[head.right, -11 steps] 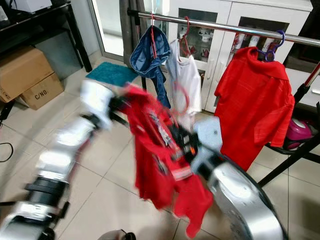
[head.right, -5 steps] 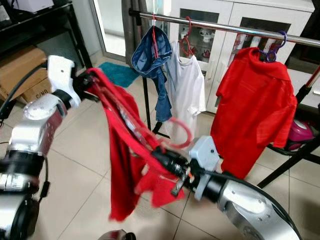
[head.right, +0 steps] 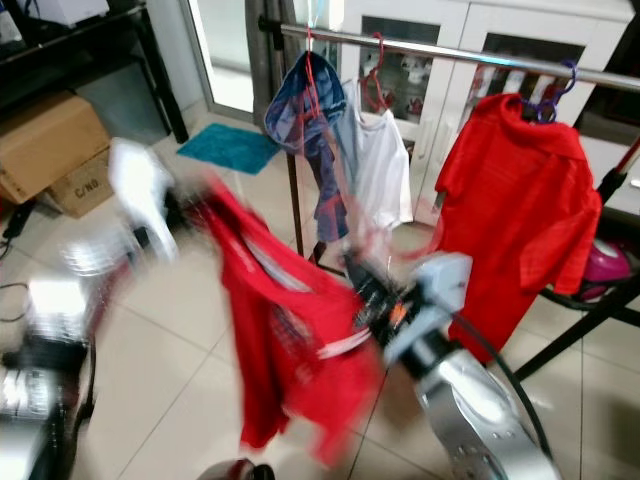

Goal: Hang hanger

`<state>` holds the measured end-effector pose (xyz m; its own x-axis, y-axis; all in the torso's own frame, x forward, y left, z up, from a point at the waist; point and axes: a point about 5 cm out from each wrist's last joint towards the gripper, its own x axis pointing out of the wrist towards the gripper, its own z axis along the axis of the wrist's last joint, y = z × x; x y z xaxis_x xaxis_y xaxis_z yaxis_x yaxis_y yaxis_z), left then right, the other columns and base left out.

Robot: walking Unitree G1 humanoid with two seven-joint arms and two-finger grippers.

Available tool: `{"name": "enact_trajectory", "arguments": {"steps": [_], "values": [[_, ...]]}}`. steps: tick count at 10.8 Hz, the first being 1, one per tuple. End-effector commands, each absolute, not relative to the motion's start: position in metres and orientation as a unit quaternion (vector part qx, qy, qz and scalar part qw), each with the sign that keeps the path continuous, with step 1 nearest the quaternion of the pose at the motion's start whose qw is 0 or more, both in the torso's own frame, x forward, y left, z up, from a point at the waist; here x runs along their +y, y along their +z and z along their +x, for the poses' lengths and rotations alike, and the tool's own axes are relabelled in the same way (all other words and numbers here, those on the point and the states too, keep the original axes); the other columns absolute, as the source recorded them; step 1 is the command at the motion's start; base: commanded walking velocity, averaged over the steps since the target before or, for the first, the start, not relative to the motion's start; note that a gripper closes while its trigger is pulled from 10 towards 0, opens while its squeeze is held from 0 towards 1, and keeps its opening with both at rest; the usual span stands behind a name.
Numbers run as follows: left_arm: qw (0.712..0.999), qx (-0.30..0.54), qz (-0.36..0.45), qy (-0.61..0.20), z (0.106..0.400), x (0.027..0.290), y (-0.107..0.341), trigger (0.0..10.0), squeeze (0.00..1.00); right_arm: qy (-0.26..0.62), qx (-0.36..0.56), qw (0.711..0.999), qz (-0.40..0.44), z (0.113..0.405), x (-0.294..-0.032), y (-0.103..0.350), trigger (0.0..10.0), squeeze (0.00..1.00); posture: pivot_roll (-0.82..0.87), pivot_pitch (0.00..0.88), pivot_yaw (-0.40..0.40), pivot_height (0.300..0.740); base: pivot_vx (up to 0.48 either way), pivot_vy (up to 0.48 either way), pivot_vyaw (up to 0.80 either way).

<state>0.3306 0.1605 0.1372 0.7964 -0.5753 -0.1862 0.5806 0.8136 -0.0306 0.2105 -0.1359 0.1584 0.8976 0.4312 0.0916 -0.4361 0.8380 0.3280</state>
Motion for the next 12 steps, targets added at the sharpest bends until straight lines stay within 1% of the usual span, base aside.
{"name": "enact_trajectory", "arguments": {"steps": [1,2,3,4,5,6,7,8,9,10,11,12], "values": [[0.929,0.076,0.024,-0.362,0.323,0.147,0.15,0.0,0.0,0.201,-0.035,0.961,0.189,0.213,-0.138,0.166,0.0,0.0,-0.01,0.021,0.097,0.74,0.0,0.0,0.0],[0.885,0.098,0.028,-0.453,0.293,0.133,0.145,0.0,0.0,0.159,-0.044,0.969,0.183,0.22,-0.142,0.166,0.0,0.0,0.0,0.027,0.081,0.74,0.0,0.0,0.0],[0.865,0.108,0.031,-0.489,0.277,0.132,0.145,0.0,0.0,0.135,-0.052,0.973,0.181,0.225,-0.148,0.168,0.0,0.0,0.01,0.027,0.078,0.74,0.0,0.0,0.0],[0.856,0.103,0.013,-0.507,0.269,0.128,0.152,0.0,0.0,0.17,-0.049,0.971,0.162,0.228,-0.144,0.169,0.0,0.0,0.01,0.027,0.075,0.74,0.0,0.0,0.0],[0.855,0.076,-0.029,-0.513,0.267,0.122,0.163,0.0,0.0,0.179,-0.048,0.969,0.166,0.23,-0.141,0.17,0.0,0.0,0.02,0.026,0.073,0.74,0.0,0.0,0.0],[0.84,0.019,-0.127,-0.528,0.264,0.114,0.191,0.0,0.0,0.183,-0.038,0.982,0.033,0.236,-0.138,0.165,0.0,0.0,0.01,0.026,0.073,0.74,0.0,0.0,0.0],[0.819,-0.034,-0.202,-0.537,0.263,0.115,0.216,0.0,0.0,0.192,-0.046,0.98,-0.027,0.24,-0.134,0.162,0.0,0.0,0.02,0.022,0.078,0.74,0.0,0.0,0.0],[0.81,-0.066,-0.245,-0.529,0.265,0.123,0.231,0.0,0.0,0.207,-0.055,0.976,-0.029,0.241,-0.128,0.163,0.0,0.0,0.02,0.023,0.079,0.74,0.0,0.0,0.0],[0.809,-0.09,-0.282,-0.508,0.268,0.13,0.241,0.0,0.0,0.223,-0.063,0.973,-0.017,0.241,-0.122,0.165,0.0,0.0,0.02,0.022,0.079,0.74,0.0,0.0,0.0],[0.816,-0.086,-0.283,-0.497,0.27,0.134,0.24,0.0,0.0,0.212,-0.075,0.974,0.024,0.242,-0.122,0.17,0.0,0.0,0.03,0.023,0.079,0.74,0.0,0.0,0.0],[0.847,0.009,-0.191,-0.497,0.264,0.142,0.213,0.0,0.0,0.145,-0.133,0.967,0.16,0.25,-0.136,0.192,0.0,0.0,0.03,0.023,0.082,0.74,0.0,0.0,0.0],[0.853,0.037,-0.168,-0.494,0.262,0.143,0.205,0.0,0.0,0.128,-0.141,0.966,0.176,0.251,-0.141,0.195,0.0,0.0,0.03,0.023,0.082,0.74,0.0,0.0,0.0]]}}
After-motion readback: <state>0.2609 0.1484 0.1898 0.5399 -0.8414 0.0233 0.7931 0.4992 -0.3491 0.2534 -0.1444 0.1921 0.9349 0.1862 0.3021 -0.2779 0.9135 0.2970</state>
